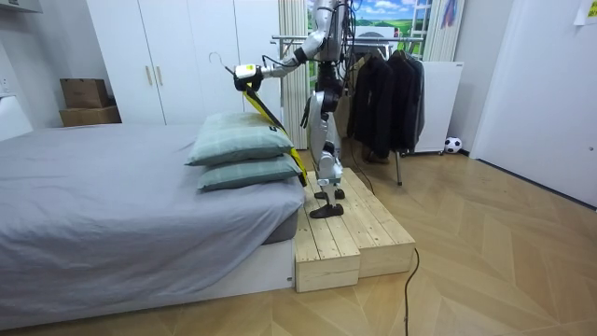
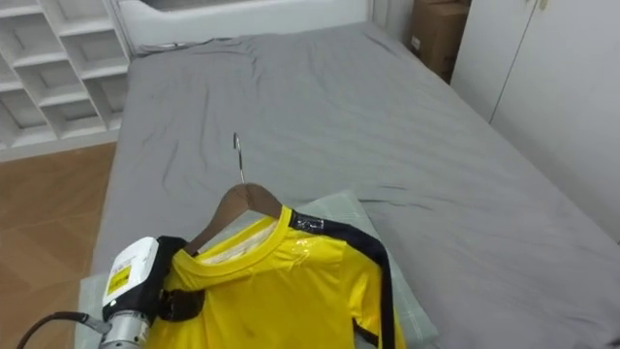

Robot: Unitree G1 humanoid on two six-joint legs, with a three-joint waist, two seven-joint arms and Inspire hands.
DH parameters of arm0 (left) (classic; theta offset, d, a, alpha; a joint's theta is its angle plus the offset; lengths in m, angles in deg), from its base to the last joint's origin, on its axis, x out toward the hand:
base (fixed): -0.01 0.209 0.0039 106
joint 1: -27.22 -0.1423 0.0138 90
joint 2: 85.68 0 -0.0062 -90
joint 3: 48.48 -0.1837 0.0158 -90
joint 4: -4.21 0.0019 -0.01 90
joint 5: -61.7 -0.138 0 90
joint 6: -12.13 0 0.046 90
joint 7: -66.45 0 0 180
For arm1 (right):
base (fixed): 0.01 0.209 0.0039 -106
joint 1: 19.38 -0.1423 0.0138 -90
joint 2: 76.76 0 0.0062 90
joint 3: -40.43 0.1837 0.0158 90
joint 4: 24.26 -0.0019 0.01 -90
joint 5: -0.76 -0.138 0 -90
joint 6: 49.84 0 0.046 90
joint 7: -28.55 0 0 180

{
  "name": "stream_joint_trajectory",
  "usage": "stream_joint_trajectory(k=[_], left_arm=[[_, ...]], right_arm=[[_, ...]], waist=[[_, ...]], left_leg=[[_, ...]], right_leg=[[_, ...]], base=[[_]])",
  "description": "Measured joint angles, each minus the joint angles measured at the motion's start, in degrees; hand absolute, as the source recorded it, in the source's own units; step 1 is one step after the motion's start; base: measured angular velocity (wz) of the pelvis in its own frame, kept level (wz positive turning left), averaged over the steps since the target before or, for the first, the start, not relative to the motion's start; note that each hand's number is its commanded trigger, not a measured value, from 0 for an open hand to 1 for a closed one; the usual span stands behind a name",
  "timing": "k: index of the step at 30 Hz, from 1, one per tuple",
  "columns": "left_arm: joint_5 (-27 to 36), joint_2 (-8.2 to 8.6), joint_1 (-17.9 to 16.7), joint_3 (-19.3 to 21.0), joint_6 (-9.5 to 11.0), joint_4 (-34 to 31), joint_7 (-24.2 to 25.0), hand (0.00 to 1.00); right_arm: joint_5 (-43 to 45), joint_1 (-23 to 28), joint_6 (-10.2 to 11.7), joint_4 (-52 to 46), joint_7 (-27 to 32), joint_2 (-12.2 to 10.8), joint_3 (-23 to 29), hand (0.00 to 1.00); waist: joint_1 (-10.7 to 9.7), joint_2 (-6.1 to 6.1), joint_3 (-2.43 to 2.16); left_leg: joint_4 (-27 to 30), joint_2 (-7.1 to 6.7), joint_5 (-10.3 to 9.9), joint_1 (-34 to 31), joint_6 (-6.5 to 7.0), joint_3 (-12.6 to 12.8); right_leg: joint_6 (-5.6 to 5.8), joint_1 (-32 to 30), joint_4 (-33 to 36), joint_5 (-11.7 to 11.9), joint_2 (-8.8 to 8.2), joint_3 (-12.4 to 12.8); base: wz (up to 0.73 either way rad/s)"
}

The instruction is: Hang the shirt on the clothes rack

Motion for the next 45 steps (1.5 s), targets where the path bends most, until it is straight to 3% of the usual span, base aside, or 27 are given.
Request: stream_joint_trajectory(k=[6,8,14,18,27,34,41,45], left_arm=[[-1.5,0.04,-0.83,0.33,-0.11,-1.63,-0.13,1.0],[-2.68,0.02,-2.73,1.2,-0.13,-7.28,-0.7,1.0],[-3.06,-0.1,-4.42,3.89,0.24,-16.08,-4.49,1.0],[-2.68,-0.38,-4.38,4.72,1.14,-17.37,-6.1,1.0],[-2.69,-0.4,-4.39,6.65,1.16,-17.38,-6.18,1.0],[-2.35,-0.91,-4.39,9.45,1.04,-17.47,-6.6,1.0],[-0.42,-3.51,-4.39,10.3,1.01,-19.12,-7.65,1.0],[0.41,-4.59,-4.39,10.31,1.01,-20.87,-7.68,1.0]], right_arm=[[-0.21,1.06,-0.43,-0.26,0.01,-0.15,1.01,0.0],[-0.27,1.58,-0.8,-1.56,0.02,-0.18,1.78,0.0],[-0.28,2.77,-0.79,-2.4,0.44,-0.33,3.21,0.0],[-0.23,2.88,-0.8,-2.21,0.58,-0.32,3.34,0.0],[0.08,3.82,-0.83,-1.76,0.58,-0.32,5.15,0.0],[0.38,4.37,-1.79,-0.39,2.12,1.09,6.69,0.0],[11.67,4.63,-4.55,-0.17,5.28,4.08,6.75,0.0],[19.88,3.32,-4.67,-2.21,7.9,4.96,8.0,0.0]], waist=[[0.34,0.02,0.07],[0.54,0.01,0.07],[0.71,-0.03,0.05],[0.95,-0.09,0.07],[1.88,0.0,0.1],[1.92,0.18,0.11],[2.37,-0.36,0.08],[2.77,-1.02,0.27]], left_leg=[[-0.94,-0.02,-0.02,1.82,-0.01,-0.69],[-0.97,-0.03,-0.02,1.64,-0.02,-0.7],[-1.12,-0.23,0.02,2.8,-0.08,-0.64],[-1.27,-0.48,0.03,3.69,-0.09,-0.66],[-0.96,-0.51,-0.01,3.66,-0.1,-0.69],[-1.26,-0.54,0.0,3.99,-0.09,-0.71],[-1.08,-0.65,0.03,4.13,-0.06,-0.85],[-1.0,-0.84,0.05,3.88,-0.02,-1.51]], right_leg=[[0.0,1.79,-0.22,-0.01,0.03,-0.26],[0.0,1.47,-0.63,0.0,-0.01,-0.27],[0.0,2.32,-0.88,0.0,0.03,-0.13],[0.0,3.2,-1.0,-0.01,0.02,-0.1],[0.0,3.69,-0.99,0.0,-0.02,0.01],[0.0,3.48,-0.97,-0.01,-0.01,-0.05],[0.0,3.76,-0.82,-0.01,-0.13,-0.25],[0.0,3.6,-0.62,-0.01,-0.2,-0.42]], base=[[0.04],[0.0],[-0.01],[-0.01],[0.0],[0.0],[0.0],[0.03]])
